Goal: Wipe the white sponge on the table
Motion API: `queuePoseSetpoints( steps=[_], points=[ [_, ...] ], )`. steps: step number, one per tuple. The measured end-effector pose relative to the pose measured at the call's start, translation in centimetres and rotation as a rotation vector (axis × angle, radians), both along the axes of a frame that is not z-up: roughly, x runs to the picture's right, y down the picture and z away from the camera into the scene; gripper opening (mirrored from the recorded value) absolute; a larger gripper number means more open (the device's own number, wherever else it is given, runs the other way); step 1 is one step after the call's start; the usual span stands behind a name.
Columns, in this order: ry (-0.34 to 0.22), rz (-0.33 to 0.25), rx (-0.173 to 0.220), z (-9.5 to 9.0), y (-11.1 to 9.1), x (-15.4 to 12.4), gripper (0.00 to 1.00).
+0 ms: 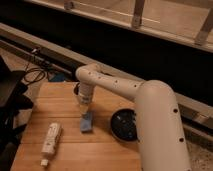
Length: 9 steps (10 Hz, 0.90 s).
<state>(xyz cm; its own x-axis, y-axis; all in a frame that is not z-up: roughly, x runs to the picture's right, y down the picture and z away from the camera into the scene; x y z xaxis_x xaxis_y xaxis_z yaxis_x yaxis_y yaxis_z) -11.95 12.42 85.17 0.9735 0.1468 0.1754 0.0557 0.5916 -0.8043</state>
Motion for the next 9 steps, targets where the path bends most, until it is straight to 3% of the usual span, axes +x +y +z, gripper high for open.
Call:
queuePoseSetpoints(
  steps=[9],
  points=[
    [0.035,0.016,0.022,0.26,-1.04,0.86,0.24]
  ],
)
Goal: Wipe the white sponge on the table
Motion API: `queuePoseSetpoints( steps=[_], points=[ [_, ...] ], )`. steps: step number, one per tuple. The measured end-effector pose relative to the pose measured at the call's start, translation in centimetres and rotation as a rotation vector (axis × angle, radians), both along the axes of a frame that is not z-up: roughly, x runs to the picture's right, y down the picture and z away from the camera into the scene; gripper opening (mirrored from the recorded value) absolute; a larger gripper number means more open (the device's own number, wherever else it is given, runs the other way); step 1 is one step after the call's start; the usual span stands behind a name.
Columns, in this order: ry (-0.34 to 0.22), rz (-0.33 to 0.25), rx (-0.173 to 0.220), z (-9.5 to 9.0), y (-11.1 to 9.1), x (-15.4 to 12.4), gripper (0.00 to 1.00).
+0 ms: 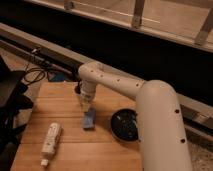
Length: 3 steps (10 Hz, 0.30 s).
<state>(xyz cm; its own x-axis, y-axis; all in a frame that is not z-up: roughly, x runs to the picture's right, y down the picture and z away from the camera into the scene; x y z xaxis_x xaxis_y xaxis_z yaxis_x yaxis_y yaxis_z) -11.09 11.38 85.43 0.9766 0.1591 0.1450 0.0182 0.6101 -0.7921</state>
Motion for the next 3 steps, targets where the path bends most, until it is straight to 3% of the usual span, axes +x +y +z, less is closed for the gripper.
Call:
queuePoseSetpoints(
  steps=[3],
  points=[
    [0.017,0.008,0.008,0.09,-0.18,0.76,0.24]
  ],
)
